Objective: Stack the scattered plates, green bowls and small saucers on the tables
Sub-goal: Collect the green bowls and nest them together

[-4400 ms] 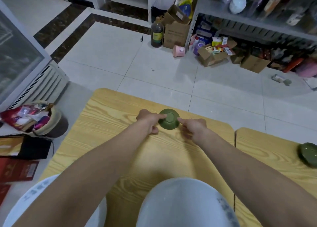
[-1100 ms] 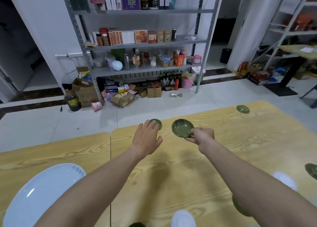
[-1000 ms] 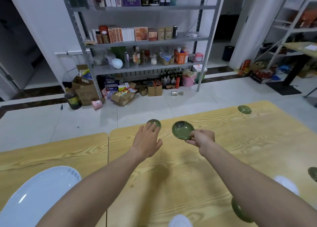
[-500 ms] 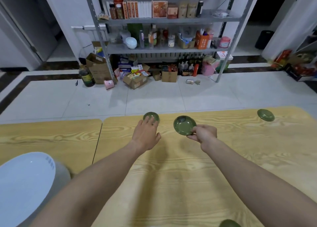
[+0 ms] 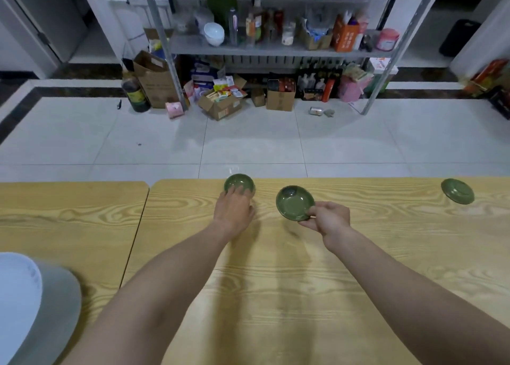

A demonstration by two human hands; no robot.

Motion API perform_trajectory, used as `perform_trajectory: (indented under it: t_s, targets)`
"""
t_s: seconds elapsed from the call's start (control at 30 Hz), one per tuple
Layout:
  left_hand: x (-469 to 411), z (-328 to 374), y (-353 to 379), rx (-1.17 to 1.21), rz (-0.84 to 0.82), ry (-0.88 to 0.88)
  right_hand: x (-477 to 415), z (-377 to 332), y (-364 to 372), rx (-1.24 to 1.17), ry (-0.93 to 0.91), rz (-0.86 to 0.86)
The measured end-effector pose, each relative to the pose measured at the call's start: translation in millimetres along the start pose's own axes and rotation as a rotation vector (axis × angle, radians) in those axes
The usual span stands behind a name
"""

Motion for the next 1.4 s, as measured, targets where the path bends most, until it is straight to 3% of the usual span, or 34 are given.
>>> perform_trajectory:
  t_s: [0.3, 0.5, 0.93, 1.4]
  targets:
    - [-38.2, -33.3, 24.8, 0.123, 0.137, -0.160, -38.1, 6.5, 16.2, 0.014, 0.067, 0.003]
    - [-45.3, -51.9, 30.9, 0.476, 0.315, -0.397, -53.6, 11.8, 25.0, -0.011, 0.099, 0.000]
    - [-50.2, -72.2, 40.4, 0.986, 0.455, -0.612, -59.2, 16.5, 39.1, -0.004, 0.141, -0.012]
    - [33.6, -39.3, 29.2, 1.195, 0.437, -0.582, -1.3, 8.2, 18.6, -0.077, 0.008, -0.076]
Point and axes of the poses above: each hand's wrist, its own x-axis away from the middle knuckle, its own y-axis out of the palm, z = x × y, the point moved 5 cm from there along -x, towards the middle knuckle, and after that the axes turned 14 degrees about x, right-handed, at the moved point
